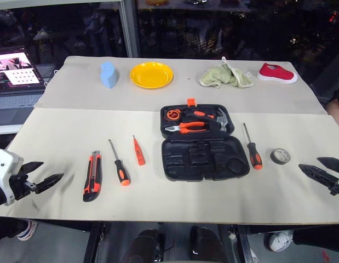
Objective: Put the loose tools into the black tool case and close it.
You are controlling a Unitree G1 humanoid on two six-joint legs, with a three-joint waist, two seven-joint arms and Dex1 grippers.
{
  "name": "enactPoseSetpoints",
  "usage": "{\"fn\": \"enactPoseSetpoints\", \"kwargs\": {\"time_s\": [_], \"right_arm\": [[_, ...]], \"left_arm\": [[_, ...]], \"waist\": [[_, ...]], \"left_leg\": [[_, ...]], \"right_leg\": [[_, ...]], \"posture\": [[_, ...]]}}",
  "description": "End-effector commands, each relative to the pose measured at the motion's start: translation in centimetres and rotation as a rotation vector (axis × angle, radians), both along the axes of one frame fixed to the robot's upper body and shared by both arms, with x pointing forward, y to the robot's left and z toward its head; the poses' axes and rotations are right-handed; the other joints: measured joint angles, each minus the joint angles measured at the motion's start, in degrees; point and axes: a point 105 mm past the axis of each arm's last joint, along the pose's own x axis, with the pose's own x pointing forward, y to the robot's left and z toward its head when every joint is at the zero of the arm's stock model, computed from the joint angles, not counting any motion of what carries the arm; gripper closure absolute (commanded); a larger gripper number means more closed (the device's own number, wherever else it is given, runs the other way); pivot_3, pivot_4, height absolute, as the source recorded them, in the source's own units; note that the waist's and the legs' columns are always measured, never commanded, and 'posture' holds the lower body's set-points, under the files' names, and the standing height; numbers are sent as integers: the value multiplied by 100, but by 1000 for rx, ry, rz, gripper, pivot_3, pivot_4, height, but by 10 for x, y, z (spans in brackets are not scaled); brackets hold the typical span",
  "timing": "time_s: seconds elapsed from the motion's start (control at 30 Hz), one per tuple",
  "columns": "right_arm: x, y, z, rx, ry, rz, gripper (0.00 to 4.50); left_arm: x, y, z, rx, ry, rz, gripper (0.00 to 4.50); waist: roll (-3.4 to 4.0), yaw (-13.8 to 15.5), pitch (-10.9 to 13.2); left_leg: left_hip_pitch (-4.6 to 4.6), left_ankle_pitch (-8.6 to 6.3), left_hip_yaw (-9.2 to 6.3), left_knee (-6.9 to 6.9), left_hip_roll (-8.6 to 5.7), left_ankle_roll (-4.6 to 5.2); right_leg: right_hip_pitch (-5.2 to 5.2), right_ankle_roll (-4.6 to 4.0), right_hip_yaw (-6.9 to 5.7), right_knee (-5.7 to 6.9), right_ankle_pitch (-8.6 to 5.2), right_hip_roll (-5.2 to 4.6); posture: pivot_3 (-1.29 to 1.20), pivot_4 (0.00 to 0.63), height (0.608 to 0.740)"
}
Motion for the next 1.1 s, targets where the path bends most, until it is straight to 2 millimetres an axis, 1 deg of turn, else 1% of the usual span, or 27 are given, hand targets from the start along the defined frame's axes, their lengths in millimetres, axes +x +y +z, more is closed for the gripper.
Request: {"fn": "enactPoseSetpoints", "kwargs": {"time_s": [0.03, 0.2, 0.27, 0.3, 0.33, 0.4, 0.47, 0.5, 0.57, 0.63, 0.7, 0.73, 0.77, 0.8, 0.93, 1.03, 1.1], "right_arm": [[0, 2, 15, -26, -59, 9, 31], [1, 4, 14, -45, -67, 5, 31], [2, 9, 17, -55, -76, 10, 31], [4, 16, 23, -54, -94, 32, 31], [5, 24, 29, -50, -111, 60, 31], [7, 49, 43, -45, -146, 155, 31], [7, 78, 55, -49, -171, 259, 31], [7, 94, 61, -52, -183, 319, 31], [4, 124, 69, -61, -201, 432, 31], [-1, 149, 75, -72, -220, 533, 31], [-4, 167, 77, -82, -234, 610, 31], [-7, 176, 77, -92, -241, 652, 31], [-9, 185, 78, -103, -249, 699, 31], [-11, 193, 78, -113, -257, 741, 31], [-16, 219, 81, -107, -288, 872, 31], [-15, 229, 83, -101, -307, 917, 31], [-12, 235, 82, -94, -322, 940, 31]], "left_arm": [[4, 2, 9, 35, -24, -4, 0], [7, 3, 7, 42, -11, 10, 0], [11, -1, 12, 18, -12, 9, 0], [15, -7, 18, -12, -17, 4, 0], [19, -13, 24, -37, -25, -4, 0], [29, -30, 35, -75, -27, -6, 0], [37, -48, 44, -94, -9, -3, 0], [38, -61, 47, -119, 21, -16, 0], [36, -84, 48, -153, 107, -30, 0], [32, -103, 47, -182, 210, -16, 0], [29, -116, 48, -178, 289, -6, 0], [29, -125, 52, -169, 295, -31, 0], [28, -130, 50, -182, 327, -54, 0], [28, -134, 49, -186, 348, -65, 0], [32, -130, 41, -206, 431, -1, 0], [39, -125, 38, -231, 459, 72, 0], [42, -129, 34, -289, 495, 92, 0]], "waist": [[0, 0, 0], [0, 1, 0], [0, 3, 0], [0, 5, 0], [0, 9, 0], [-1, 13, 1], [-2, 11, 1], [-2, 6, 1], [-3, -9, 1], [-6, -33, 3], [-14, -40, 7], [-19, -46, 8], [-22, -56, 9], [-23, -64, 9], [-29, -108, 14], [-37, -115, 18], [-46, -112, 22]], "left_leg": [[0, 0, 0, 0, 0, 0], [1, -1, 0, 0, 0, 1], [0, 0, 0, 0, 0, 0], [0, 0, 1, 0, 0, 0], [-1, 0, 0, 0, 0, 0], [-1, 0, 0, 1, 0, 0], [-1, 0, -3, 2, 0, 1], [-1, 0, -3, 3, 0, 0], [1, 5, -3, 3, 0, -7], [2, 11, -2, 1, 1, -18], [-1, 11, -5, 1, 1, -19], [-4, 13, -6, 1, 1, -21], [-2, 13, -7, 1, 0, -21], [-2, 13, -7, 1, 0, -21], [1, 13, -8, -1, -2, -24], [6, 19, -10, -1, 0, -35], [9, 24, -13, -1, 1, -43]], "right_leg": [[0, 0, 0, 0, 0, 0], [0, 1, -1, 0, -1, 0], [0, 1, 0, 0, 0, 1], [0, 0, 0, 0, 0, 0], [0, 0, -1, 1, 0, 0], [1, 5, -1, 2, 0, 1], [3, 24, 1, 2, -6, 1], [5, 25, 3, 3, -5, 3], [5, 26, 5, 5, -5, 7], [4, 26, 8, 6, -5, 13], [2, 25, 9, 9, -5, 20], [1, 23, 11, 8, -3, 25], [1, 15, 13, 9, 2, 29], [3, -11, 16, 8, 17, 32], [-3, -12, 56, 8, 17, 43], [-4, -12, 95, 12, 17, 59], [-2, -11, 128, 14, 17, 81]], "posture": [[0, 150, 740], [0, 150, 740], [0, 150, 740], [0, 150, 740], [0, 150, 740], [0, 150, 740], [0, 150, 740], [0, 150, 740], [0, 150, 740], [0, 150, 740], [0, 150, 740], [0, 150, 740], [0, 150, 740], [0, 150, 740], [0, 150, 740], [0, 150, 740], [0, 150, 740]]}}
